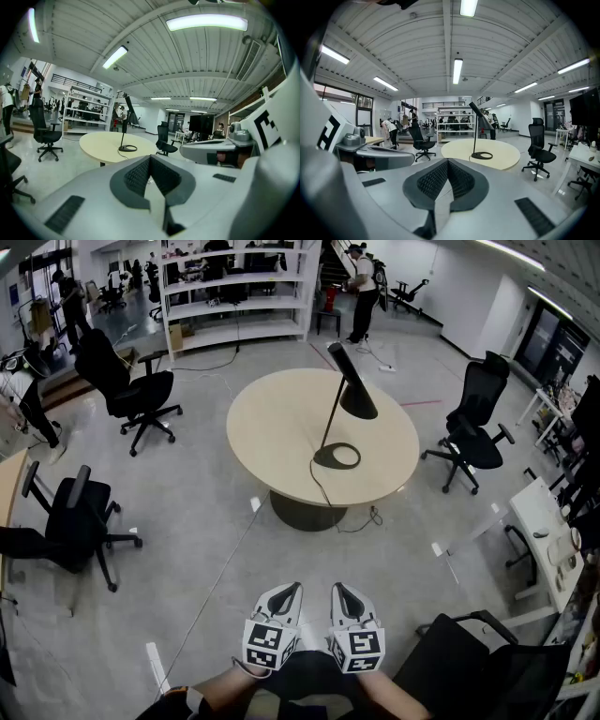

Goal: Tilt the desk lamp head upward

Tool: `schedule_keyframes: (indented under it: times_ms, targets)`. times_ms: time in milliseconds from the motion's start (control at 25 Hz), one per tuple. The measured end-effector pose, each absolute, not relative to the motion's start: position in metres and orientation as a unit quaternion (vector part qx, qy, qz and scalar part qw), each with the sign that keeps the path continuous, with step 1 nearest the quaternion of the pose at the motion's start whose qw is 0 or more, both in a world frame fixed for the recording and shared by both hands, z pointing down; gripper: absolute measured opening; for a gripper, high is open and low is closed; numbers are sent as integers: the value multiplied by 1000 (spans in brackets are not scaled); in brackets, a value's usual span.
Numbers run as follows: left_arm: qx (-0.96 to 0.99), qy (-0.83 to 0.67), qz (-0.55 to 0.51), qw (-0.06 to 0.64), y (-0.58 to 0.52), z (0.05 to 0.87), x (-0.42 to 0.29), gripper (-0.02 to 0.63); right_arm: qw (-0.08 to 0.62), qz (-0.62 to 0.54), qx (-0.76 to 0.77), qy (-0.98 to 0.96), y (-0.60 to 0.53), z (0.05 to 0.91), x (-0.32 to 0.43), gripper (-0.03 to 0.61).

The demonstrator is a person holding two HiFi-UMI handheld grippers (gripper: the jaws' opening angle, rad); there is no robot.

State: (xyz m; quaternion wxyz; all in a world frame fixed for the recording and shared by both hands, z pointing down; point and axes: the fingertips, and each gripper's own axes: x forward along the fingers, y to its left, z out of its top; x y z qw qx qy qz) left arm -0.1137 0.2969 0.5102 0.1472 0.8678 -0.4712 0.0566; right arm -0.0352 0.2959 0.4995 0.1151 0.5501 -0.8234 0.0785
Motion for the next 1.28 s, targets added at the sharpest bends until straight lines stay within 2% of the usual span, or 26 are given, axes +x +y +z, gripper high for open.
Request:
schedule_keyframes:
  times_ms: [720, 1080, 1280]
  targets:
    - [857, -493, 27, 146, 293, 504, -221, 47, 128, 59, 544, -827, 292, 494, -134, 15]
    - [857, -495, 38, 140, 274, 519, -216, 48, 121, 59, 545, -827, 268, 510, -129, 15]
    - [852, -504, 52, 133, 237, 512, -192, 48, 110, 63, 539, -833, 226, 506, -105, 14]
